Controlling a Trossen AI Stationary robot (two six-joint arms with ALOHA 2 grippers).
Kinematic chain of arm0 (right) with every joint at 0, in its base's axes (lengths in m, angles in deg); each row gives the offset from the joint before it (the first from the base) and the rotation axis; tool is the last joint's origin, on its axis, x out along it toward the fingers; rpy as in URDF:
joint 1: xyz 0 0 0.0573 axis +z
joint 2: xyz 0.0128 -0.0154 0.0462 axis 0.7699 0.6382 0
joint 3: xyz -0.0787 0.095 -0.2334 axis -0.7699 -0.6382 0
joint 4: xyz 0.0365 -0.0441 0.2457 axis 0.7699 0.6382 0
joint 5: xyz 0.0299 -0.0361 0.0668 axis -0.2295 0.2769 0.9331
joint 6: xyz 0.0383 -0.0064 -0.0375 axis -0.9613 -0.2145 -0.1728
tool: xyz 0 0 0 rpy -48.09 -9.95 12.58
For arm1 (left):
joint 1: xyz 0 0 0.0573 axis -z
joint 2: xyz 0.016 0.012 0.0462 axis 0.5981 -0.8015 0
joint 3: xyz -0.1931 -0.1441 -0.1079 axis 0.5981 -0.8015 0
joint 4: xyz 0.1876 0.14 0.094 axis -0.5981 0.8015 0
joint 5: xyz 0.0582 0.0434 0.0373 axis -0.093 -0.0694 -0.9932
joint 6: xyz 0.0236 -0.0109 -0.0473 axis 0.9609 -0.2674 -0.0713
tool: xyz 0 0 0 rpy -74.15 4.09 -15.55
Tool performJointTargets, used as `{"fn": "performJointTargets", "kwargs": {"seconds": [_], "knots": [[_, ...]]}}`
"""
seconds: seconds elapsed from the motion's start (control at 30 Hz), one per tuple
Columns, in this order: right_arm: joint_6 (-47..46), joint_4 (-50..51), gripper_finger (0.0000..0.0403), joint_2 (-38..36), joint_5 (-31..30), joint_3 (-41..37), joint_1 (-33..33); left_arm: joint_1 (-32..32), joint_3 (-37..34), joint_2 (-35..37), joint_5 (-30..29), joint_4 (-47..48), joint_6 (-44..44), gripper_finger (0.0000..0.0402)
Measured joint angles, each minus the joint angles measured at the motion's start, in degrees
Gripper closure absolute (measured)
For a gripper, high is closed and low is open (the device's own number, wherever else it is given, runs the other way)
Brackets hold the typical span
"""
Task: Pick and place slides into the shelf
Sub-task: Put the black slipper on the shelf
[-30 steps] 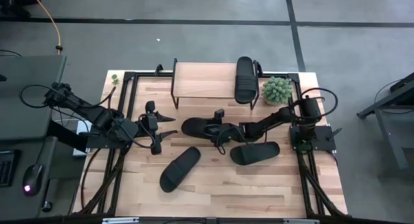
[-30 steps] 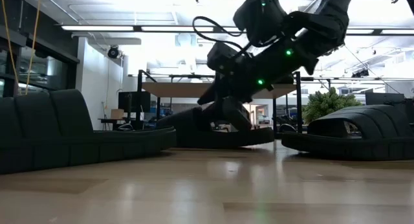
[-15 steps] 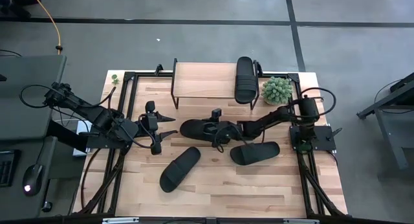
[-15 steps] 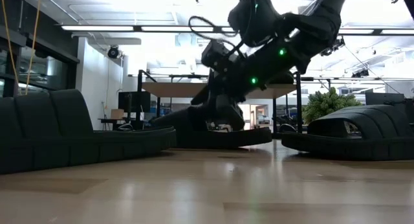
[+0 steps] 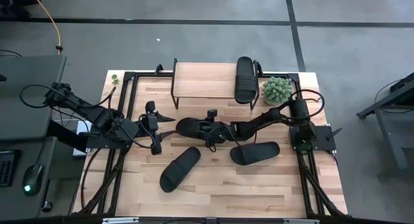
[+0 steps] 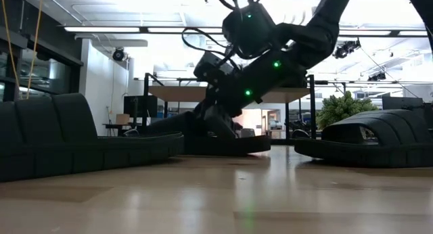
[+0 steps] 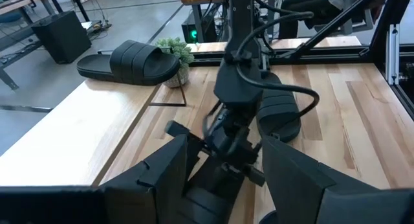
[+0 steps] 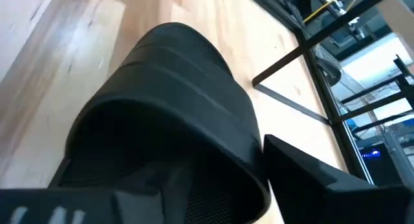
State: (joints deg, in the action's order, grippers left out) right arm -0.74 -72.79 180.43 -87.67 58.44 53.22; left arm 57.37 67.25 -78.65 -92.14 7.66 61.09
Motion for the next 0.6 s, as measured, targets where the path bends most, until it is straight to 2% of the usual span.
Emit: {"fn": "performJointTargets", "kwargs": {"seconds": [0.6], "knots": [[-3.10, 1.94, 0.0390, -0.17, -0.21, 0.70, -0.05, 0.01, 0.00, 0.00, 0.00, -0.01, 0.00, 0.0218]]}}
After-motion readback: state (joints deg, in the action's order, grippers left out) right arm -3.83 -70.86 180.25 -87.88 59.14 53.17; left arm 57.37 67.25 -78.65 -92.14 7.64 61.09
